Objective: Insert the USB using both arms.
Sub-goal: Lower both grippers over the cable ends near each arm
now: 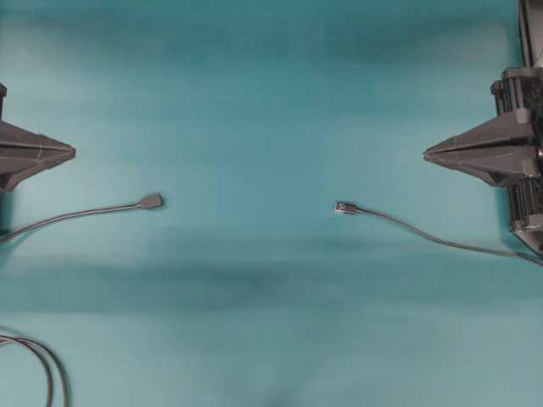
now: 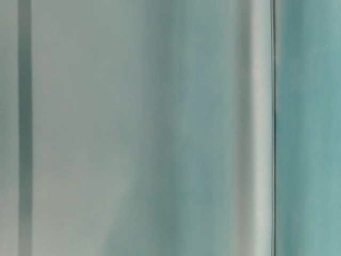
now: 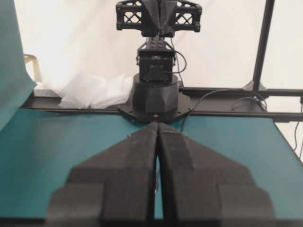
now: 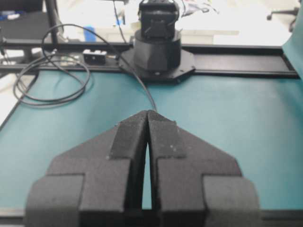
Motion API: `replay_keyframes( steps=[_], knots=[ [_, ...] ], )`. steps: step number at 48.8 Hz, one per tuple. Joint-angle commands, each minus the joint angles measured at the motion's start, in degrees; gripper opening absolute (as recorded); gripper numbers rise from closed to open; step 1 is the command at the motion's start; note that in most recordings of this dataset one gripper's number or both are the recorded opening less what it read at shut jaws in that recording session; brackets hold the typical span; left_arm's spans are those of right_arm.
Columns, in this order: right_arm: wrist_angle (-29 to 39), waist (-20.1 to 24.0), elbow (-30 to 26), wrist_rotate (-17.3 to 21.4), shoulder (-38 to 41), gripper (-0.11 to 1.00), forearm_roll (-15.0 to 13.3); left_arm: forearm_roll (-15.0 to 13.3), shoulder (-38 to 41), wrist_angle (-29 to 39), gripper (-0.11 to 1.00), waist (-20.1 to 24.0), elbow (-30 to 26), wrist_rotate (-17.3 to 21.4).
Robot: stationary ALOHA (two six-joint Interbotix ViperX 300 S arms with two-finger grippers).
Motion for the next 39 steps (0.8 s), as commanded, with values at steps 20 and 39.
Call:
replay_keyframes(
  steps=[20,39],
  knots=[
    [3.52,1.14,-1.05,0.79,0.79,0.0,-0.53,-1.67,1.67,4.66,0.01,-3.52,0.88,-5.19],
    [21.71,0.79,-6.5,1.23,2.81,0.0,-0.53,-1.76,5.98,16.44,0.07,-2.29,-2.46,-6.33]
  ],
)
